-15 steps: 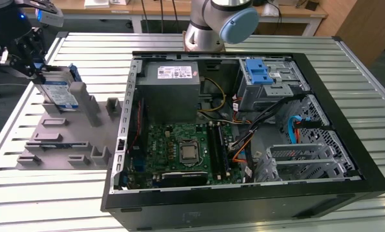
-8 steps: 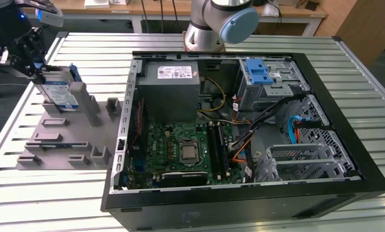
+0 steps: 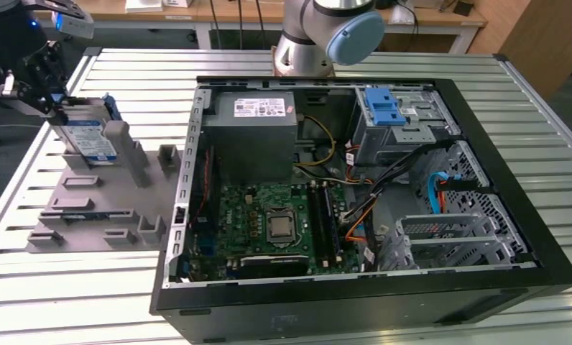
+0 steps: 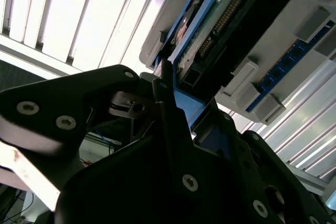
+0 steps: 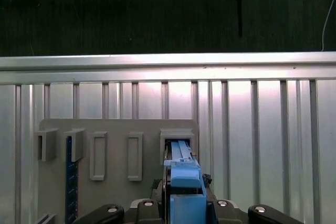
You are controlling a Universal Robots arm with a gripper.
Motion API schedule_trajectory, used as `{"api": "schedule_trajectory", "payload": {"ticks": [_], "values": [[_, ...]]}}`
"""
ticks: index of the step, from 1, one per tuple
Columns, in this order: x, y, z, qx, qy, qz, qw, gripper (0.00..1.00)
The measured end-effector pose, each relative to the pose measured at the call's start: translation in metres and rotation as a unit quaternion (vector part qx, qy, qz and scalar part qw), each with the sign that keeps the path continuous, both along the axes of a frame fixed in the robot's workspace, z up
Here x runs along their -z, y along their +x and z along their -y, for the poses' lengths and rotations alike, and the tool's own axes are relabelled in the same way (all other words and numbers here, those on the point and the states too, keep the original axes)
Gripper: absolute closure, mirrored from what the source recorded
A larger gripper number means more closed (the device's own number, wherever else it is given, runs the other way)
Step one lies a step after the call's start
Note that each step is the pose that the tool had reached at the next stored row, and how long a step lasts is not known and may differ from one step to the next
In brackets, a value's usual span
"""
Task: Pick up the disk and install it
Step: 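Pick up the disk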
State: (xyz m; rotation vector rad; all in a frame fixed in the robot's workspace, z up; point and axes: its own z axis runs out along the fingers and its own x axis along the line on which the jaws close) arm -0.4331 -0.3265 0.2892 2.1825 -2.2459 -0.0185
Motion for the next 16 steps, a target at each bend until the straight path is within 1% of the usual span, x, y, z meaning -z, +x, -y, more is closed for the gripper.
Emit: {"api": "schedule_trajectory", "payload": {"ticks": [5,6,10,11,13,14,16], "values": [[0.0000,0.0000,0.0000,0.000,0.0000,0.0000,1.0000,0.62],[0.0000,0.0000,0.0000,0.000,0.0000,0.0000,1.0000,0.56],[0.0000,0.0000,0.0000,0.000,0.0000,0.0000,1.0000,0.56],[0.0000,0.0000,0.0000,0.000,0.0000,0.0000,1.0000,0.57],[0.0000,0.0000,0.0000,0.000,0.0000,0.0000,1.0000,0.57],[0.0000,0.0000,0.0000,0.000,0.0000,0.0000,1.0000,0.64],[0.0000,0.0000,0.0000,0.000,0.0000,0.0000,1.0000,0.64]]}}
